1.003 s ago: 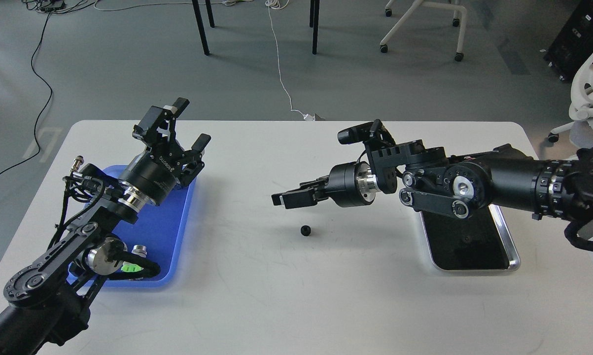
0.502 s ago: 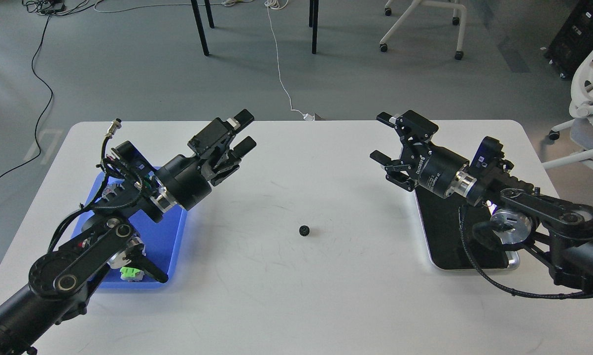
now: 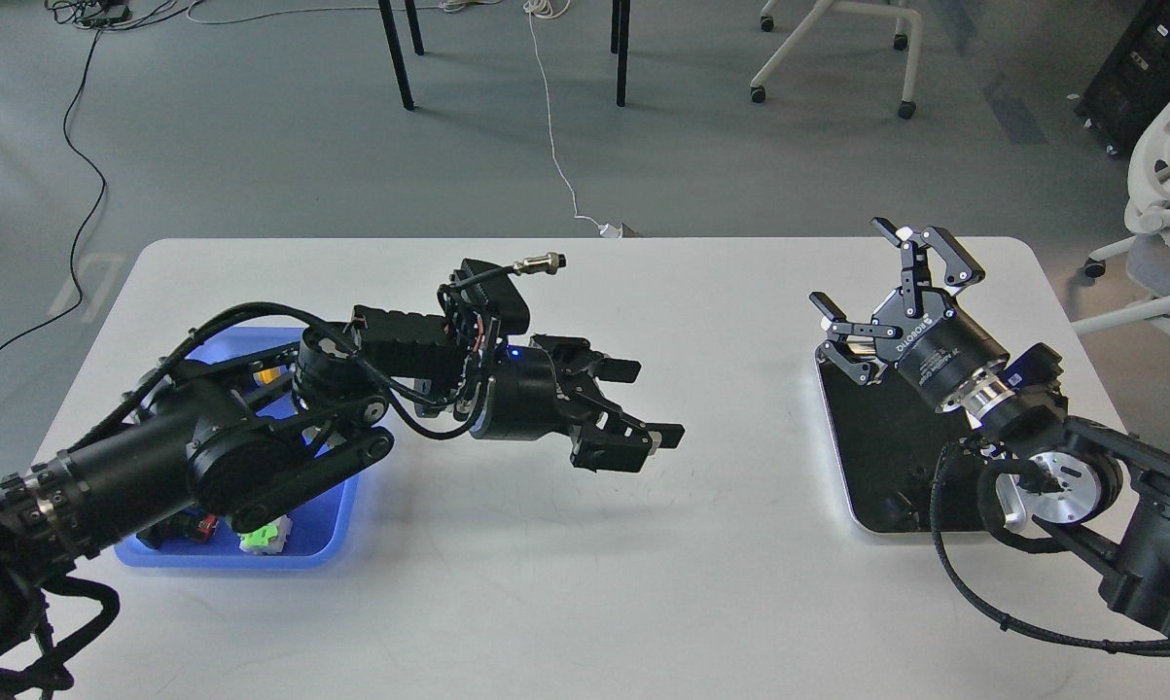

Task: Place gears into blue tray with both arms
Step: 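Reach the left gripper from the blue tray toward the black gear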

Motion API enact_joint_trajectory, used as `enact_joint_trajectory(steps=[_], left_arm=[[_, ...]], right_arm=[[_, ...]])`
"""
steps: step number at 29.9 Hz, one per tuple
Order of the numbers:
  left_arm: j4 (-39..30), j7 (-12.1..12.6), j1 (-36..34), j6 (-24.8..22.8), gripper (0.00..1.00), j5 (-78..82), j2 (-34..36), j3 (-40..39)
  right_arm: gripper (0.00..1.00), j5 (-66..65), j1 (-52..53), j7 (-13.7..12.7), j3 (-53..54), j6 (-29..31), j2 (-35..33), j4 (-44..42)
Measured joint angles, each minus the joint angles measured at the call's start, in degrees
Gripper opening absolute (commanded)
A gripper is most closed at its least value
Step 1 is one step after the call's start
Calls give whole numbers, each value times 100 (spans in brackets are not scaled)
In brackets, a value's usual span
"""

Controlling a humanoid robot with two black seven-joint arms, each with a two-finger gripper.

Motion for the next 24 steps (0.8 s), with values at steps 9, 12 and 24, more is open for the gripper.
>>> enact_joint_trajectory(steps=[9,12,24], left_arm=[[1165,3,-626,172,84,386,-648,1415],[1474,3,-612,180,76,428,-794,1483],[1718,3,-482,176,64,435,-769,1682]], right_arm=[[97,0,-6,0,54,0,-63,0],[97,0,-7,0,63,0,-64,0],[97,0,-7,0,66,0,-69,-10]])
